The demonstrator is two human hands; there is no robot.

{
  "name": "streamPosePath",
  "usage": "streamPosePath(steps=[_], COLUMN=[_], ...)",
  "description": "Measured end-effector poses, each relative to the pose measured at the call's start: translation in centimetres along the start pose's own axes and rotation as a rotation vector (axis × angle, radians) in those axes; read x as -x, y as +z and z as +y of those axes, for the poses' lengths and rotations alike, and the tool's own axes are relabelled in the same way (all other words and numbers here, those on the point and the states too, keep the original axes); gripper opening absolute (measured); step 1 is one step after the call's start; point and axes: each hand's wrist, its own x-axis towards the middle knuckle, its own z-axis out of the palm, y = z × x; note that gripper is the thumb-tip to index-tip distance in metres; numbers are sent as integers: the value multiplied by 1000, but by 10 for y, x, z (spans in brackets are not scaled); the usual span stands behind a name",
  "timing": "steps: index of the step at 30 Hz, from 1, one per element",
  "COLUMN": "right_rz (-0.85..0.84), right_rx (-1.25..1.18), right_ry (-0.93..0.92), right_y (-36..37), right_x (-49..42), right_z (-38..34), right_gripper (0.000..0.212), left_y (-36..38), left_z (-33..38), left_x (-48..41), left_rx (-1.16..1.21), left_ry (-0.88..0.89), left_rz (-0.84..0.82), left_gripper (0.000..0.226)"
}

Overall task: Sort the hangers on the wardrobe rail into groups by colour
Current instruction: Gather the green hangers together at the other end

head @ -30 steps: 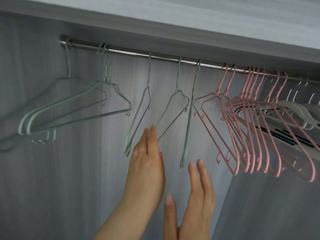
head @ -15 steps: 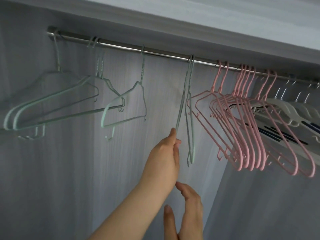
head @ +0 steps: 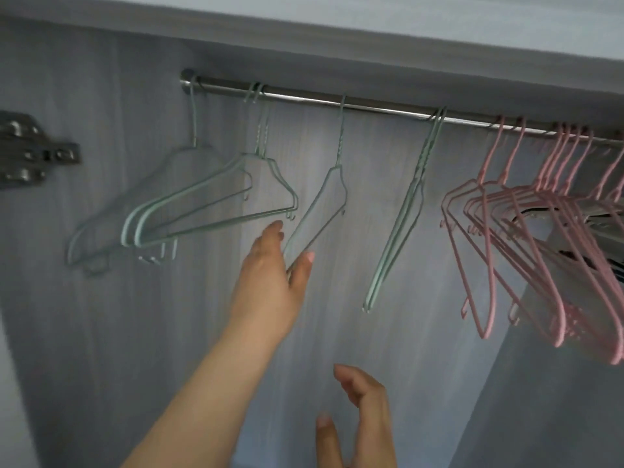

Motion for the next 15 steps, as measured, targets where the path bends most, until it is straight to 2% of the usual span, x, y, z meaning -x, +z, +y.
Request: streamPosePath(steps=[2,3,4,5,6,7,10,11,15], right_rz=[77,178,229,256,240,172,-97,-178,-293], right_rx=[-12,-1,36,43,26,37,-48,-92,-94], right_ry=[37,104,165,189,240,295,307,273,238], right_y=[14,22,24,23,22,18,2,-3,1], right_x=[-5,-9,-4,0,-4,-11,-25,-27,-41], right_z=[1,5,7,10,11,13,10,9,11], right_gripper=[58,75,102,121,126,122,65,59,48], left_y=[11,14,17,19,21,23,26,25,20], left_z=[-10,-12,-12,-11,-9,-8,-6,-6,1], left_x=[2,3,3,2,0,-3,-13,-17,-36], left_rx=[46,60,71,87,106,117,112,107,74], left_ry=[39,55,69,78,87,97,144,161,235], left_rz=[55,80,104,125,139,152,193,204,205], left_gripper=[33,27,27,29,30,30,30,29,32])
